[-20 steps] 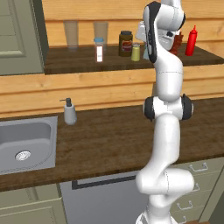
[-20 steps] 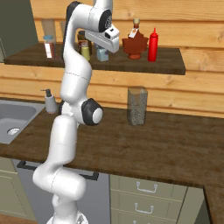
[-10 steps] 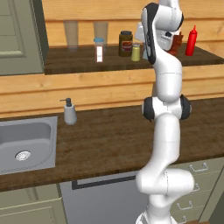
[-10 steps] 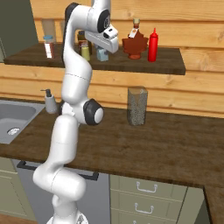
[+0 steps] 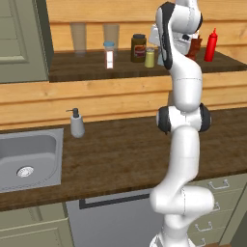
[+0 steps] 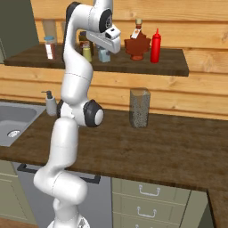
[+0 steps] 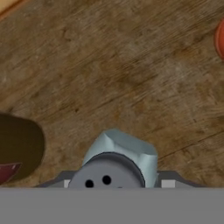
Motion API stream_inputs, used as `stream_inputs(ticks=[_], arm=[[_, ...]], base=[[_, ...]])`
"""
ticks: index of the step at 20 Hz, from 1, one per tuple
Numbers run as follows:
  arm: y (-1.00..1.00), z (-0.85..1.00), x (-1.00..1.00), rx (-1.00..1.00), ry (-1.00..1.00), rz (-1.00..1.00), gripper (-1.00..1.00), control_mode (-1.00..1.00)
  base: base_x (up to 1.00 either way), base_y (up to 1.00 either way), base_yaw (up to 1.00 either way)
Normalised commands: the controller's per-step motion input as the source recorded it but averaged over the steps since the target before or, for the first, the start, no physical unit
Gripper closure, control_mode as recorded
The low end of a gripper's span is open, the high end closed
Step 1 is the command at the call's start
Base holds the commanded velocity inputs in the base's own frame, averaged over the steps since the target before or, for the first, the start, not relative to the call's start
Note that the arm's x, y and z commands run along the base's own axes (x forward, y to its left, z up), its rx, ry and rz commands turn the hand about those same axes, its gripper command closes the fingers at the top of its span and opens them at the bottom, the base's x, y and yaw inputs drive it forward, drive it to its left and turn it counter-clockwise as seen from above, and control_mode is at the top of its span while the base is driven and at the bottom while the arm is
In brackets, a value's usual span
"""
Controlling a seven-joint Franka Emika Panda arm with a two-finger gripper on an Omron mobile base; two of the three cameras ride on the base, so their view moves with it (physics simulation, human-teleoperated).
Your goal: Put the shaker and condiment bottle from the counter next to their counterparts in the cabinet.
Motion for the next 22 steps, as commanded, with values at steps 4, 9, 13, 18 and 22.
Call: stream_inputs(ticks=[4,9,13,18,22], arm=[[0.00,0.00,0.15,0.00,0.21,0.03,-1.00,-1.00],[-0.09,0.18,0.06,0.01,0.16,0.07,-1.00,-1.00],[-0.14,0.64,0.10,0.04,0.15,0.06,-1.00,-1.00],[0.00,0.84,0.01,0.00,0.15,0.02,-1.00,-1.00],[0.00,0.84,0.00,0.00,0.17,0.00,-1.00,-1.00]], base=[[0.00,0.00,0.00],[0.00,0.00,0.00],[0.00,0.00,0.00],[0.00,0.00,0.00],[0.00,0.00,0.00]])
